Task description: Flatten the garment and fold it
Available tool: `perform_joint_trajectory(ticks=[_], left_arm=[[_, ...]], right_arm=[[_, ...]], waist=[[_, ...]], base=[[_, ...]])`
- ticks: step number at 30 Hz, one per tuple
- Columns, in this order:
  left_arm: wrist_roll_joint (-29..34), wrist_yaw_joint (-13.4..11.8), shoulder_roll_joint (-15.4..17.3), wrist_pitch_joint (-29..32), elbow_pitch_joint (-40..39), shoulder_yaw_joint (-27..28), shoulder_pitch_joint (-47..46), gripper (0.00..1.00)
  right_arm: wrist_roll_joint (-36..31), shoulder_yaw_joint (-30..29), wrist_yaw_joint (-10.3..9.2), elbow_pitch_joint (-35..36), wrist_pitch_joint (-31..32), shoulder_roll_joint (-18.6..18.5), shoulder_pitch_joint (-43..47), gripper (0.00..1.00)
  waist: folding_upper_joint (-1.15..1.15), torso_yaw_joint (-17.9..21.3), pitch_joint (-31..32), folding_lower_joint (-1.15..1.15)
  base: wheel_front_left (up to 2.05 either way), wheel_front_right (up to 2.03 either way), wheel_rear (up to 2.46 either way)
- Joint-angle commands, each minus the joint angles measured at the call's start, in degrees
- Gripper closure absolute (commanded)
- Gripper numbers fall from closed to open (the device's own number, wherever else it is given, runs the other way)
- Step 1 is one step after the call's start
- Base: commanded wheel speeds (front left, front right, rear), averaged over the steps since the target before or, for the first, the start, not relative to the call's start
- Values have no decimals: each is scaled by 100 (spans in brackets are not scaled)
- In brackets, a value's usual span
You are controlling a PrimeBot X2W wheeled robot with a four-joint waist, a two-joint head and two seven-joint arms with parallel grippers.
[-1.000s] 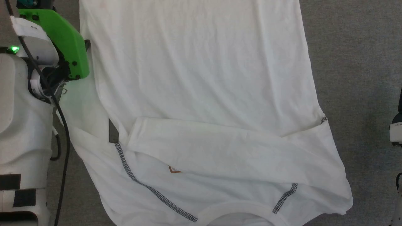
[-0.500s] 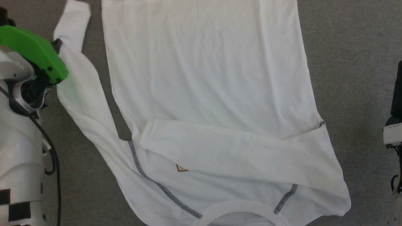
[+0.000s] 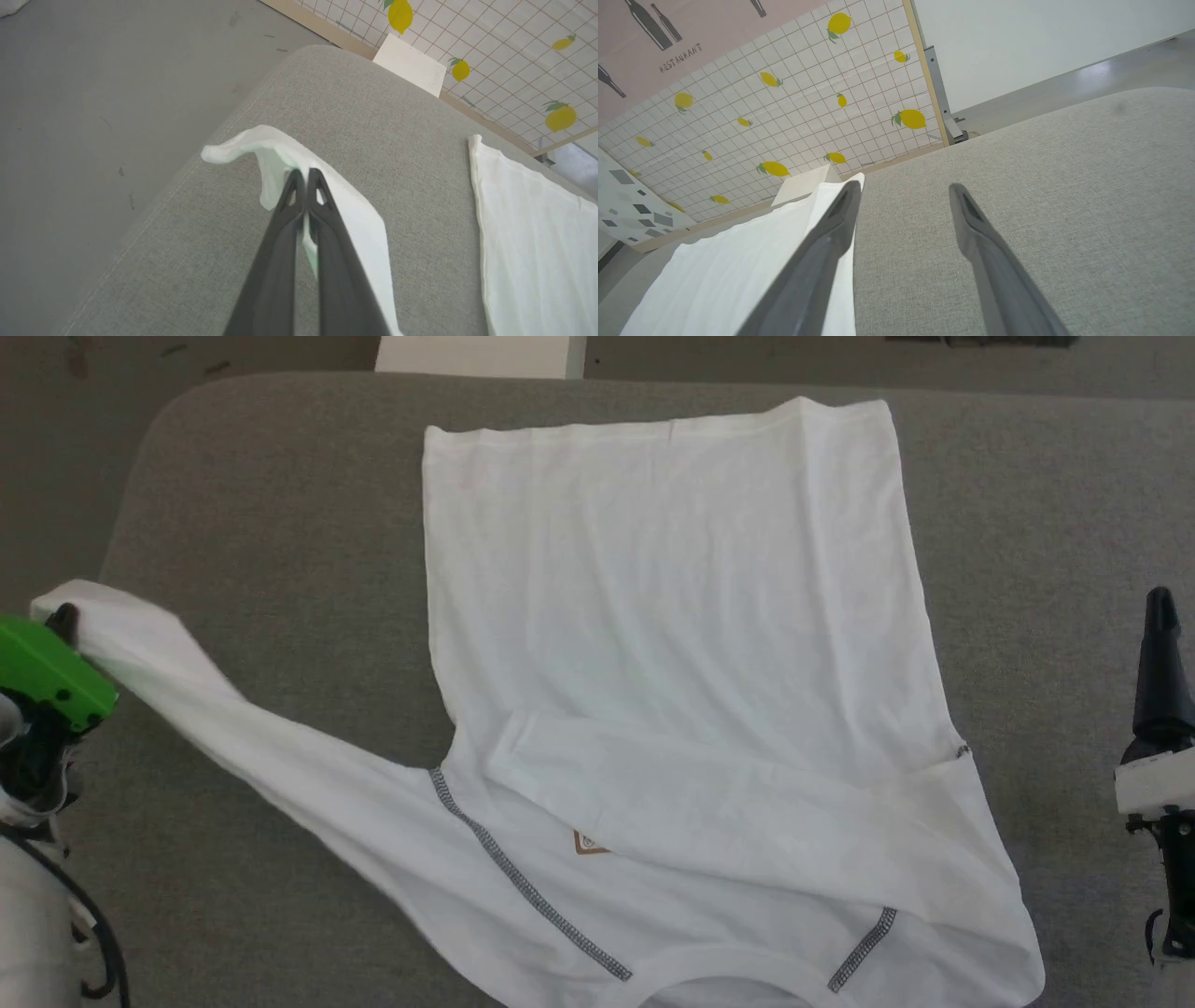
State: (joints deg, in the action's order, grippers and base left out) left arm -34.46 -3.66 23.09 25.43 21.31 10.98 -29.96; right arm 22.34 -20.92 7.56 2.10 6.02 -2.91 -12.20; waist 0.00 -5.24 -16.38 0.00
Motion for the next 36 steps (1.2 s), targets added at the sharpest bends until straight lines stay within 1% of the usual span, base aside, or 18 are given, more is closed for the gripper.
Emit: perform_joint_trajectory(ticks=[1,4,6,11,14,18,20,23,27,29,32,36], left_arm=[[-19,6,119,-69,-33,71,133,100],[-9,49,212,-187,-109,146,280,100],[-10,121,238,-227,-209,130,346,100],[-42,431,156,-303,-560,-93,429,100],[-3,582,16,-317,-799,-352,477,100],[80,709,-297,-232,-1215,-859,521,100],[95,777,-501,-183,-1420,-1158,497,100],[170,826,-917,-141,-1655,-1689,405,100],[265,946,-1428,-55,-1738,-2511,321,100],[261,1011,-1623,-13,-1722,-2952,314,100],[278,1077,-1794,25,-1640,-3752,390,100],[333,1109,-1812,187,-1430,-4875,510,100]], right_arm=[[51,19,-8,-35,-41,3,100,0],[77,29,-8,-114,-81,3,165,0],[98,37,-8,-165,-106,3,204,0],[162,62,-8,-271,-184,3,303,0],[199,71,-8,-337,-226,3,360,0],[222,70,-8,-384,-268,3,416,0],[224,60,-8,-384,-274,3,437,0],[219,67,-8,-378,-277,3,440,0],[239,121,-8,-402,-289,3,418,0],[256,159,-8,-418,-306,3,405,0],[291,221,-8,-465,-343,3,384,0],[334,262,-8,-528,-404,3,346,0]], waist=[[0,-228,396,0],[0,-259,539,0],[0,-265,616,0],[0,-252,744,0],[0,-219,797,0],[0,-156,839,0],[0,-131,844,0],[0,-71,825,0],[0,66,782,0],[0,150,751,0],[0,302,678,0],[0,471,553,0]], base=[[0,0,0],[0,0,0],[0,0,0],[0,0,0],[0,0,0],[0,0,0],[0,0,0],[0,0,0],[0,0,0],[0,0,0],[0,0,0],[0,0,0]])
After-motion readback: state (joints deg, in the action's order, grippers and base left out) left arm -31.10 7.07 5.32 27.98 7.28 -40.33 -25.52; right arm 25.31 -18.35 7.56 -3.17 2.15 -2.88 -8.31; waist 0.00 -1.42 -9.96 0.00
